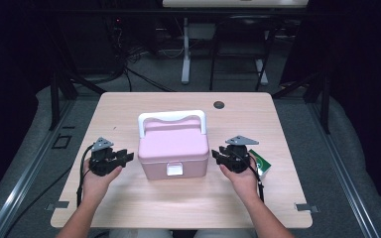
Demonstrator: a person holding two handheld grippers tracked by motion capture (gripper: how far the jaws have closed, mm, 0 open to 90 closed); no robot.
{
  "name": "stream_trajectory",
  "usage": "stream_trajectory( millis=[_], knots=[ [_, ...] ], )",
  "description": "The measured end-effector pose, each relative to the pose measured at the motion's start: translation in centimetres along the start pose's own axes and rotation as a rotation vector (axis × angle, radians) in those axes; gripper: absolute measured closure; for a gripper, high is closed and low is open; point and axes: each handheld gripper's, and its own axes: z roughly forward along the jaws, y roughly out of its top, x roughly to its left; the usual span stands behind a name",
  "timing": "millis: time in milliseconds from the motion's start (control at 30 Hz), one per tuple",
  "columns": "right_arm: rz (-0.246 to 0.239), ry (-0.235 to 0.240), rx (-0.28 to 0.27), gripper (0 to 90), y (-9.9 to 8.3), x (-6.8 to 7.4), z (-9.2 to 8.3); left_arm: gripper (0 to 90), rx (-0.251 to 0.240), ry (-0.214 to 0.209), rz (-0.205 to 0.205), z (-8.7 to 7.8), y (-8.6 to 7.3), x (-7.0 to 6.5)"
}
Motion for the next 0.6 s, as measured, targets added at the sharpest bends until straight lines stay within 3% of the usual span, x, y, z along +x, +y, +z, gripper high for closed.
stream_trajectory(
  millis=[367, 433, 600],
  knots=[
    [0.0, 0.022, -0.018, 65.7, 0.0, 0.6, 1.3, 66.5, -0.004, -0.051, 0.03, 1.0, -0.2, -1.5],
    [0.005, 0.026, -0.019, 67.5, 0.0, 0.6, 1.3, 69.8, -0.003, -0.044, 0.038, 1.2, -0.2, -1.9],
    [0.003, 0.048, -0.024, 76.4, -0.1, 0.7, 1.4, 75.7, -0.013, -0.066, 0.013, 1.3, -0.4, -1.9]
  ],
)
